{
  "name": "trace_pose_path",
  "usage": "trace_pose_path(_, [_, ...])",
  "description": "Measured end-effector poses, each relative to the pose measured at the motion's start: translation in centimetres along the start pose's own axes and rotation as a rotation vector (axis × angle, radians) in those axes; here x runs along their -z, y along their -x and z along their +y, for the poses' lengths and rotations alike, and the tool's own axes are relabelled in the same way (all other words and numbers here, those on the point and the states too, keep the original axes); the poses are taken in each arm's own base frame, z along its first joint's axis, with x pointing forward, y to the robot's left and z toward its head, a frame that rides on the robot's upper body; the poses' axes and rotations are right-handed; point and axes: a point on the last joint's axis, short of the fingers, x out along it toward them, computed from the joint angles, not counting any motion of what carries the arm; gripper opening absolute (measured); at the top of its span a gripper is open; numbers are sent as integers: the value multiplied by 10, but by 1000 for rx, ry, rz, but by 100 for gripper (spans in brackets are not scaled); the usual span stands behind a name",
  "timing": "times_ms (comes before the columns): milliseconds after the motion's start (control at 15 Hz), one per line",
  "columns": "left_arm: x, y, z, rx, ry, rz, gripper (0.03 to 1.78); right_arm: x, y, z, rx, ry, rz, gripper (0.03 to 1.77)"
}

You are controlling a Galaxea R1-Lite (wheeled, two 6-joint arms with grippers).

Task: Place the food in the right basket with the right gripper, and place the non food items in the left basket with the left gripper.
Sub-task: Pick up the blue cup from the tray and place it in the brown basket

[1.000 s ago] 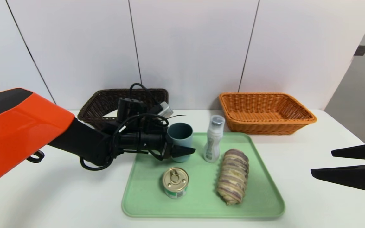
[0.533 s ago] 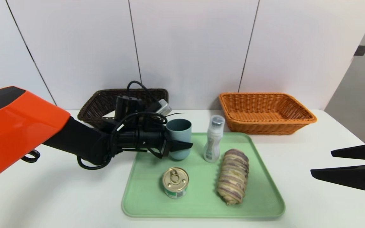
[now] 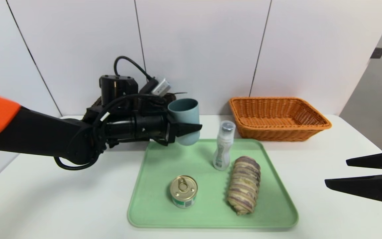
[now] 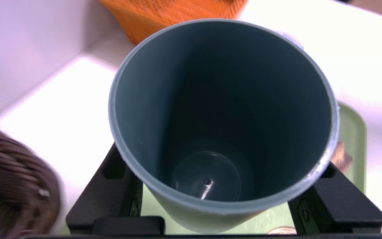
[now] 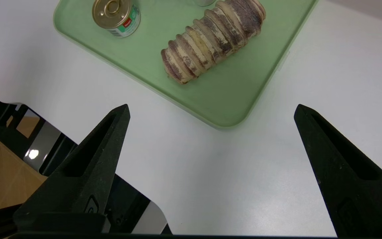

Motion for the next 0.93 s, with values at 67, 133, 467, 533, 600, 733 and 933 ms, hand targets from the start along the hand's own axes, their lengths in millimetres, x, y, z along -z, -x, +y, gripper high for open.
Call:
trace_pose_path(67, [-10,3,0,-52,-5,-24,114,0,0,0,0,0,0,171])
trace_pose_path(133, [-19,5,1,-118,-12,-43,114,0,0,0,0,0,-1,171])
trace_pose_path(467, [-48,19,19,-396,2,-32,114,2,0,0,0,0,5,171])
trace_pose_path(533, [-49,22,24,-414,8,-23,114,2,0,0,1,0,5,171])
trace_pose_path(600, [-49,25,29,-431,14,-16,114,2,-1,0,2,0,6,171])
trace_pose_path(733, [-44,30,43,-469,32,8,114,3,0,0,4,0,6,171])
trace_pose_path(933, [-30,34,74,-535,57,33,114,3,-1,0,4,-1,8,171])
